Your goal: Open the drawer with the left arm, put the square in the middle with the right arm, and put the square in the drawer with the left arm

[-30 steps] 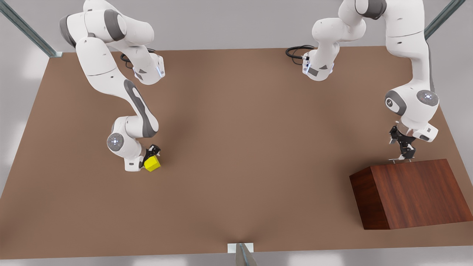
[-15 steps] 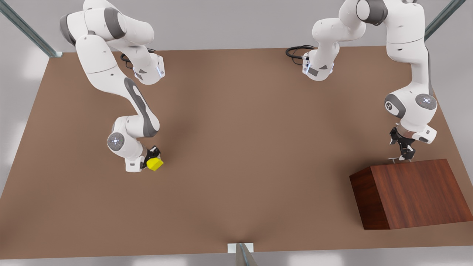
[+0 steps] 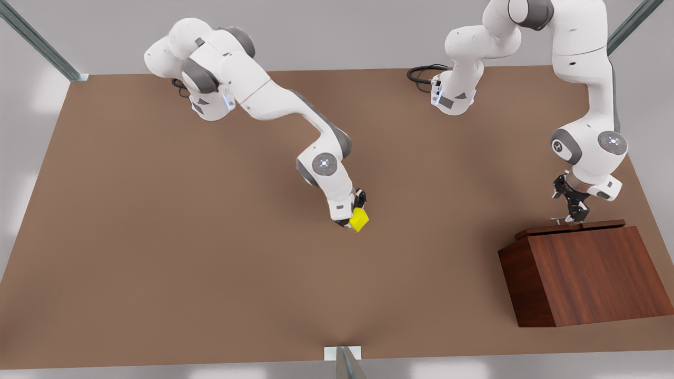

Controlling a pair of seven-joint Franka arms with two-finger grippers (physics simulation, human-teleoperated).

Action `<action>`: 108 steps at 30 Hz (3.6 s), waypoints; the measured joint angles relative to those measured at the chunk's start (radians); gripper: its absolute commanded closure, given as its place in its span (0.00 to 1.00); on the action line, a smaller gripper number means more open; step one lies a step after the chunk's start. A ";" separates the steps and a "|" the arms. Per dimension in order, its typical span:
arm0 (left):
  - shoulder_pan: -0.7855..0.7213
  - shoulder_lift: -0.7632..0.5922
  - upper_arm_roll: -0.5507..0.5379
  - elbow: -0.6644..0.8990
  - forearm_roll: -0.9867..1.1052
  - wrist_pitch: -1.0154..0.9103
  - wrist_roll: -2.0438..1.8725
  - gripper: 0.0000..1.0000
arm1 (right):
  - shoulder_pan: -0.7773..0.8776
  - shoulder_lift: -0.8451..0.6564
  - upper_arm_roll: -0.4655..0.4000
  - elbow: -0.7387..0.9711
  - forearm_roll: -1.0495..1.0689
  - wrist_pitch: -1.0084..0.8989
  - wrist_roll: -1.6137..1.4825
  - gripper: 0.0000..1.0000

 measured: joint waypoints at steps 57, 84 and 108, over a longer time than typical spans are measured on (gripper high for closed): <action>-0.560 0.253 -0.349 0.725 -0.012 -0.716 1.432 0.00 | -0.817 -0.684 -0.067 -0.181 -0.061 -0.699 -0.099 0.00; -0.653 0.263 -0.326 0.246 0.108 -0.181 1.410 0.00 | -0.823 -0.671 -0.067 -0.122 -0.086 -0.685 0.042 0.00; -0.652 0.351 -0.306 0.254 0.125 -0.080 1.410 0.28 | -0.873 -0.682 -0.072 -0.102 -0.085 -0.719 0.042 0.00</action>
